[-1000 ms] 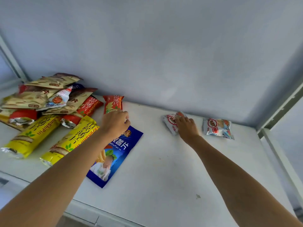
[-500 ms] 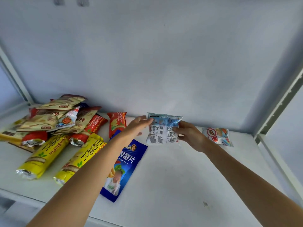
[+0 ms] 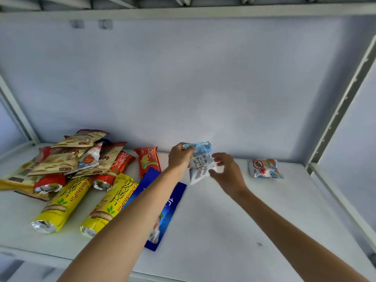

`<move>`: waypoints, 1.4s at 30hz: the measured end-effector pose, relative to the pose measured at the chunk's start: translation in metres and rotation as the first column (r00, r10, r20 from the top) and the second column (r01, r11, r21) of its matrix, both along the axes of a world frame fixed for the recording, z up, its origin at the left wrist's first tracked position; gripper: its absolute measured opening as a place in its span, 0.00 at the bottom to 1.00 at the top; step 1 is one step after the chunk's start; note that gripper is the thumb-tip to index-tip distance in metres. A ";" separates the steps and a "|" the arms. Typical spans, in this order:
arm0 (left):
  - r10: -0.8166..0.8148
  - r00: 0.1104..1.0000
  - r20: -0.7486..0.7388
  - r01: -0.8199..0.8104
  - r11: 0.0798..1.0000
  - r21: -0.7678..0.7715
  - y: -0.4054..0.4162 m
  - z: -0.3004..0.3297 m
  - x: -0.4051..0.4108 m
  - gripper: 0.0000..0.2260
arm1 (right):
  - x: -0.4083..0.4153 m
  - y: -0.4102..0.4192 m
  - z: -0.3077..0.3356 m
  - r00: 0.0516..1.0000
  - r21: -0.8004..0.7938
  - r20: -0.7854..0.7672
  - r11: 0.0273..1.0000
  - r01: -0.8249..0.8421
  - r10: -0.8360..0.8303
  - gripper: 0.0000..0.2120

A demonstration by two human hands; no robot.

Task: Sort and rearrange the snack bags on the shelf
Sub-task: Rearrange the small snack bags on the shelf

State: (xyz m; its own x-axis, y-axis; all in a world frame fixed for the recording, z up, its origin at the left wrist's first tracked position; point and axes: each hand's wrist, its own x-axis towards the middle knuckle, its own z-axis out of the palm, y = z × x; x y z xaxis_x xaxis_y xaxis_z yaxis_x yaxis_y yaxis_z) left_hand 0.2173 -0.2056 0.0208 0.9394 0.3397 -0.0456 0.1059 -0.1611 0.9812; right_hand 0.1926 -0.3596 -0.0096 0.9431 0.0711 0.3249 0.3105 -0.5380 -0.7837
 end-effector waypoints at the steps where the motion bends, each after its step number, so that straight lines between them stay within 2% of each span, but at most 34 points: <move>1: 0.019 1.000 0.007 -0.019 1.000 0.015 -0.003 0.002 -0.002 0.09 | -0.006 0.011 -0.003 0.999 -0.042 -0.034 0.999 -0.035 0.034 0.25; 3: 0.004 1.000 0.030 -0.005 1.000 0.024 -0.005 0.005 -0.005 0.11 | -0.013 0.031 -0.007 0.989 -0.054 -0.131 0.996 -0.071 0.064 0.34; 5: -0.060 0.997 0.055 0.062 0.997 -0.038 -0.003 0.008 -0.010 0.10 | -0.013 0.048 -0.009 0.989 -0.018 -0.149 1.000 -0.014 0.011 0.36; 8: -0.201 0.974 0.104 0.214 0.967 -0.140 0.011 0.011 -0.019 0.07 | -0.003 0.065 -0.009 0.986 0.130 -0.135 0.984 0.118 -0.100 0.28; 10: -0.248 0.960 0.130 0.266 0.953 -0.146 0.031 0.011 -0.022 0.09 | 0.005 0.074 -0.010 0.985 0.249 -0.150 0.960 0.126 -0.091 0.22; 13: -0.164 0.977 0.135 0.176 0.981 -0.083 0.071 0.004 -0.018 0.17 | 0.014 0.087 -0.012 0.968 0.440 -0.248 0.895 0.074 0.041 0.15; 16: -0.084 0.994 0.073 0.088 0.995 -0.052 0.105 -0.003 -0.015 0.25 | 0.009 0.102 -0.010 0.898 0.625 -0.359 0.780 0.030 0.253 0.14; 18: -0.075 0.997 -0.003 0.075 0.994 -0.083 0.125 -0.009 -0.013 0.18 | 0.006 0.114 -0.013 0.843 0.723 -0.412 0.687 0.072 0.345 0.16; 20: -0.092 0.995 -0.042 0.086 0.988 -0.130 0.141 -0.014 -0.014 0.09 | 0.007 0.126 -0.017 0.793 0.743 -0.477 0.655 0.134 0.380 0.17; 22: -0.070 0.997 -0.034 0.064 0.987 -0.147 0.158 -0.020 -0.012 0.13 | 0.011 0.141 -0.024 0.757 0.701 -0.537 0.696 0.156 0.371 0.18; 25: 0.006 0.999 -0.036 -0.009 0.998 -0.069 0.182 -0.027 -0.008 0.19 | 0.017 0.167 -0.032 0.776 0.579 -0.564 0.805 0.129 0.281 0.17; 28: 0.066 0.996 -0.058 -0.054 0.983 0.178 0.199 -0.033 -0.004 0.20 | 0.019 0.191 -0.037 0.797 0.455 -0.564 0.886 0.084 0.214 0.17; 31: 0.163 0.986 -0.042 -0.124 0.870 0.478 0.216 -0.042 0.001 0.18 | 0.019 0.202 -0.038 0.785 0.222 -0.591 0.973 -0.062 0.185 0.17; 33: 0.180 0.984 -0.004 -0.141 0.784 0.605 0.221 -0.046 0.008 0.19 | 0.022 0.195 -0.037 0.794 0.051 -0.592 0.990 -0.134 0.138 0.17; 36: 0.118 0.991 0.060 -0.127 0.726 0.676 0.206 -0.044 0.015 0.18 | 0.032 0.173 -0.039 0.832 -0.112 -0.548 0.978 -0.178 0.089 0.20; 40: -0.056 0.994 0.096 -0.034 0.671 0.741 0.167 -0.036 0.025 0.16 | 0.048 0.118 -0.042 0.880 -0.148 -0.472 0.980 -0.131 0.046 0.19; 42: -0.150 0.986 0.071 0.046 0.659 0.751 0.147 -0.035 0.031 0.16 | 0.055 0.080 -0.041 0.915 -0.230 -0.404 0.969 -0.093 -0.008 0.18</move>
